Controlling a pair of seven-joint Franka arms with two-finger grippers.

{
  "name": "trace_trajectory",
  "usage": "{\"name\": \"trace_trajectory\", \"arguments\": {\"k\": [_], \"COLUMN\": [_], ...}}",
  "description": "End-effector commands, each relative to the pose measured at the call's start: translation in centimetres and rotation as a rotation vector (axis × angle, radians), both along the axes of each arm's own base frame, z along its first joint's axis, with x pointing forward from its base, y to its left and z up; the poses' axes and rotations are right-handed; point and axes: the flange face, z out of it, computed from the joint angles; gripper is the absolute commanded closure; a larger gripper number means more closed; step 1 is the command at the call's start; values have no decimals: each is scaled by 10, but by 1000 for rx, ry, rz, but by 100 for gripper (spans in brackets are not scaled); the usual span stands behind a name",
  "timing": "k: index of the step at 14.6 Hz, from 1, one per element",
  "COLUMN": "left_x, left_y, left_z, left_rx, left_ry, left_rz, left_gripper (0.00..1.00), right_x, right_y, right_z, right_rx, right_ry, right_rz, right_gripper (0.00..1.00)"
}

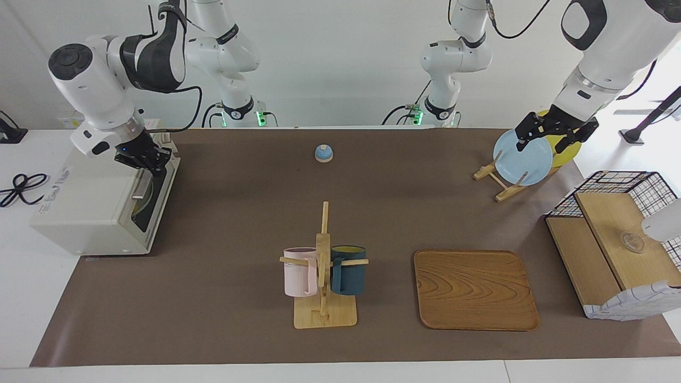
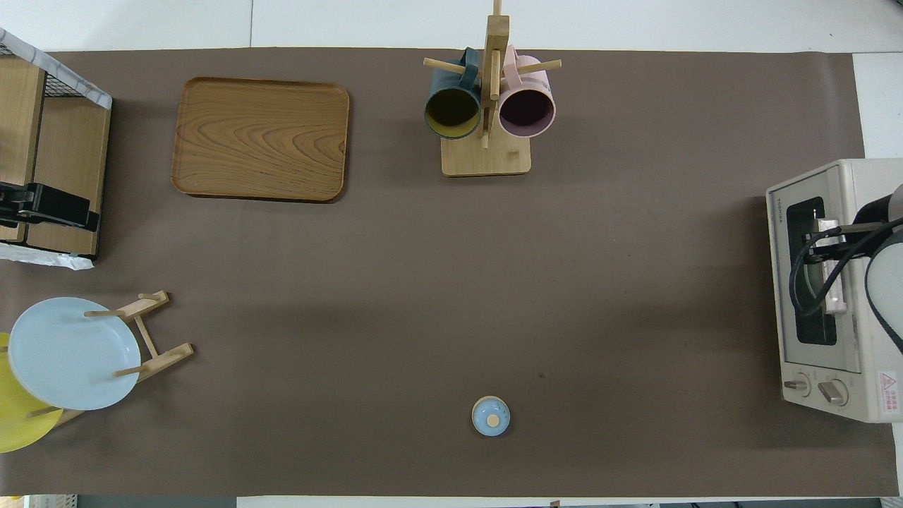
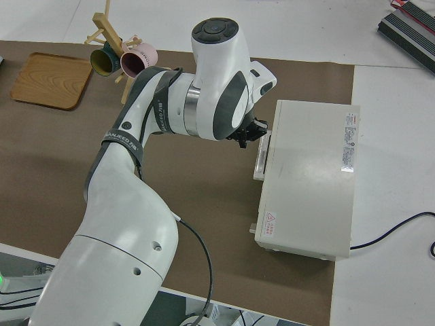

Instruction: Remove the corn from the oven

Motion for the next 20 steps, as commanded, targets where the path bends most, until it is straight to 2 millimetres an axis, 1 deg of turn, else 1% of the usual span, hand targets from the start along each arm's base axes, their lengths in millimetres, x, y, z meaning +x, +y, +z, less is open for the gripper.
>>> {"name": "trace_trajectory", "arguments": {"k": [1, 2, 3, 6, 7, 11, 13, 15, 18, 20], "left_x": [-10, -10, -10, -10, -10, -9, -9, -9, -9, -9], "left_y": [-1, -1, 0, 3, 3, 3, 3, 3, 4, 5], "left_z": [4, 3, 3, 3, 3, 3, 3, 3, 4, 4], "left_rx": [20, 20, 20, 20, 20, 20, 20, 20, 20, 20], "left_ry": [10, 11, 10, 8, 8, 2, 1, 1, -2, -2], "left_rz": [3, 3, 4, 9, 9, 9, 9, 9, 12, 12], "left_gripper": [0, 0, 0, 0, 0, 0, 0, 0, 0, 0], "right_x": [-2, -3, -2, -3, -4, -5, -3, -5, -1, 4], "right_y": [-16, -23, -24, -33, -34, -36, -30, -22, -20, -6], "right_z": [-4, -12, -16, -24, -27, -32, -36, -55, -65, -76], "right_rx": [-28, -27, -28, -45, -44, -43, -39, -31, -25, -23], "right_ry": [-16, -16, -23, -21, -18, -16, -15, -19, -22, -39], "right_rz": [-32, -41, -37, -41, -40, -22, -20, -19, -20, 4], "right_gripper": [100, 100, 100, 100, 100, 100, 100, 100, 100, 100]}}
